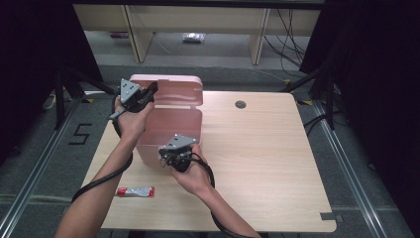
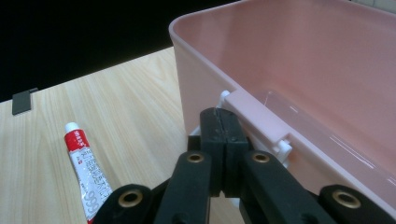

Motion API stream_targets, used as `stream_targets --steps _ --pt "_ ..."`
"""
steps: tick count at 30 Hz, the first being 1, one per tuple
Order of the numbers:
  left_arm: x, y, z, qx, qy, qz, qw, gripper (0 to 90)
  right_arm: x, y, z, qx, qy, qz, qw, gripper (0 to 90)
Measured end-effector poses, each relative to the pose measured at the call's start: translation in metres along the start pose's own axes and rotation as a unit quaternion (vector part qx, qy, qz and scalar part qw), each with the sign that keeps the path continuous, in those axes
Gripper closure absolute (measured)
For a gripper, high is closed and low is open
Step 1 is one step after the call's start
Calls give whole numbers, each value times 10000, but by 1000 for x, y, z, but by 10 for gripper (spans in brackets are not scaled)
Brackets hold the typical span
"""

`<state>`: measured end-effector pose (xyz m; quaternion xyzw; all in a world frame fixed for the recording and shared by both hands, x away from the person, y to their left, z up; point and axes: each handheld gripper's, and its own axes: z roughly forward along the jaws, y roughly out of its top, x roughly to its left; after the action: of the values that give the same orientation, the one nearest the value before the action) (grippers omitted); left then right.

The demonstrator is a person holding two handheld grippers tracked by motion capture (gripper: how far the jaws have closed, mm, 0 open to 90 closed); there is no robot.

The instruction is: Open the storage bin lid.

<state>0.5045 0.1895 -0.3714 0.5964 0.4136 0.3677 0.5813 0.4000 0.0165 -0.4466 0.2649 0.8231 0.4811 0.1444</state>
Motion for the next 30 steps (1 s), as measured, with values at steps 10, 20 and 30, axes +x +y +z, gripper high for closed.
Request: stream_targets --steps 10,20,30 --pt "2 1 6 42 34 -9 10000 892 -1 1 -1 70 31 -45 10000 900" --pt "3 0 11 121 55 -18 9999 889 -1 1 0 49 19 -70 10000 900" --pt "3 -3 15 181 66 13 9998 891 0 1 1 0 14 -72 10000 900"
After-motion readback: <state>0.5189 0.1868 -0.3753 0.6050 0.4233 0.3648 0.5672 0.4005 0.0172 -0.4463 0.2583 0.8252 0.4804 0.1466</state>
